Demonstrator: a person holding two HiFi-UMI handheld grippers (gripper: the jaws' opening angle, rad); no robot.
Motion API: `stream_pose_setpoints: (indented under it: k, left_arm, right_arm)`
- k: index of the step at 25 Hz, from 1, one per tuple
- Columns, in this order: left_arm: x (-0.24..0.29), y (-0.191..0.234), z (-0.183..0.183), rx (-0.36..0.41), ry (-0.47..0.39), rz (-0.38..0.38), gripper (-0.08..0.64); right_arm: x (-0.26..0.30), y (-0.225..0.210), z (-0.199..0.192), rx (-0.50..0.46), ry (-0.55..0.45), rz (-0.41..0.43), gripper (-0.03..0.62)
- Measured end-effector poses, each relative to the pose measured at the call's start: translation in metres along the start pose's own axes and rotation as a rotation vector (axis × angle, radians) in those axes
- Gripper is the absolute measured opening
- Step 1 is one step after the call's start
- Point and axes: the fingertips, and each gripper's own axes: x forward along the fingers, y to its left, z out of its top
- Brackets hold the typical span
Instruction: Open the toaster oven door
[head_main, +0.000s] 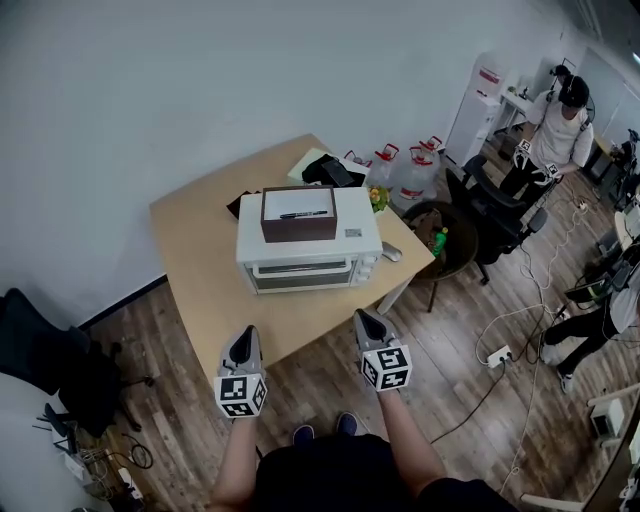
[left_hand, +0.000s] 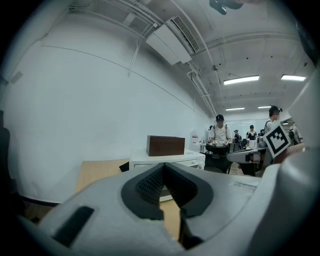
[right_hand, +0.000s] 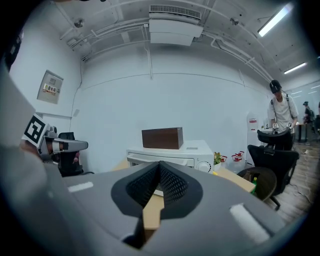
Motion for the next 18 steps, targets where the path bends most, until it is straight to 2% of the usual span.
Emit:
stream_pose_setpoints:
  k: [13,18]
  left_arm:
    - [-0.007,-0.003,-0.002,-0.009,-0.009,0.034,-0.005]
    - [-0.008,-0.002,-0.004,0.005,0.003,0.038,-0.005]
  right_arm:
    - [0.063,-0.016,-0.004,-0.077,0.051,0.073,0.006]
    - [0.096,-0.029,-0.014,-0.075,0.089,0.088,0.006]
